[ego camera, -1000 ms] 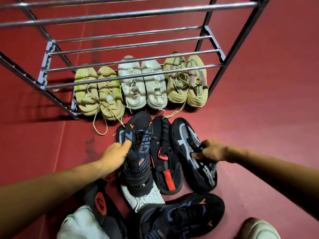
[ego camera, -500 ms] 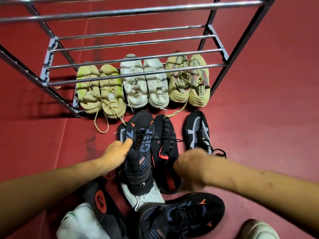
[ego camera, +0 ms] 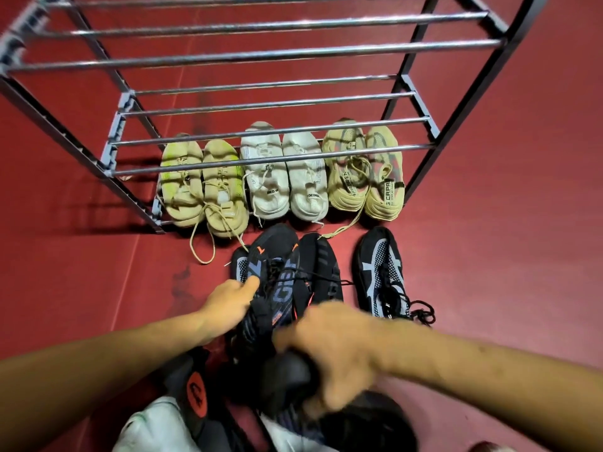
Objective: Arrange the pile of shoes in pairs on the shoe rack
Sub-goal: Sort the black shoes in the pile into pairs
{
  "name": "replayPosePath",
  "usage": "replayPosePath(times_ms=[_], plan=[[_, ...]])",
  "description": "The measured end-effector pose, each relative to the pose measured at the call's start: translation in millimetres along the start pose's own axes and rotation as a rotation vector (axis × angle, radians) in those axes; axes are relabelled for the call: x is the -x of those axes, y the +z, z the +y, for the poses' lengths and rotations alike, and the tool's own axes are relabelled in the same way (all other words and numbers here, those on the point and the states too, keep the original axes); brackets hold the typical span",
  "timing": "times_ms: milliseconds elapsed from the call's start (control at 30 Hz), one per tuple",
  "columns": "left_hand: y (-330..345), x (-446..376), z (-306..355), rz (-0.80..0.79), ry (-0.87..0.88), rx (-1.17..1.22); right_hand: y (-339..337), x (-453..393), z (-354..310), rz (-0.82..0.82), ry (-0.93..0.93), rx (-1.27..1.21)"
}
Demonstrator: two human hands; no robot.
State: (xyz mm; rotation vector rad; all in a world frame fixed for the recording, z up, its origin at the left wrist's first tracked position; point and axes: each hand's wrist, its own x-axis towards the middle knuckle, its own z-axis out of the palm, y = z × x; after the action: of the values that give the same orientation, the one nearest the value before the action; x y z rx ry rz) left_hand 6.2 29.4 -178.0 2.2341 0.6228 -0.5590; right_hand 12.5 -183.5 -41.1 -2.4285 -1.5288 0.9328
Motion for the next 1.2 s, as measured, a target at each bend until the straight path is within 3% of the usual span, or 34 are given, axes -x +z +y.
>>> replayPosePath(times_ms=[67,200,267,333,400,433,533,600,700,867,1100,1200], plan=[[-1,1,0,-0.002,0.001,-0.001,-16,7,22,0.241,0.096,-0.315],[-5,2,-3,-0.063,0.002,0.100,-35,33,68,0.955,0.316,-1.052],[-6,7,-1,-0.096,0.042,0.110,-17,46,78,1.127,0.415,-1.358],[-4,7,0,-0.070,0.053,0.072,17,59,75,1.104,0.541,-1.557],[-6,6,1,-0.044,0.021,-0.015,56,64,55,0.959,0.679,-1.677],[-6,6,2,-0.042,0.022,-0.023,75,64,39,0.824,0.756,-1.756],[-3,8,5,0.003,0.008,-0.023,118,59,9,0.206,0.936,-1.989],[-3,10,9,0.011,-0.005,-0.029,127,60,13,-0.066,0.971,-1.811],[-4,9,13,-0.017,-0.042,-0.025,105,63,36,-0.201,0.912,-1.358],[-10,18,25,-0.103,-0.133,0.101,62,59,78,-0.055,0.893,-0.756],[-30,20,22,-0.269,-0.171,0.087,82,24,76,0.259,0.841,-0.435],[-10,27,6,-0.164,-0.152,0.130,89,17,78,0.261,0.786,-0.416]])
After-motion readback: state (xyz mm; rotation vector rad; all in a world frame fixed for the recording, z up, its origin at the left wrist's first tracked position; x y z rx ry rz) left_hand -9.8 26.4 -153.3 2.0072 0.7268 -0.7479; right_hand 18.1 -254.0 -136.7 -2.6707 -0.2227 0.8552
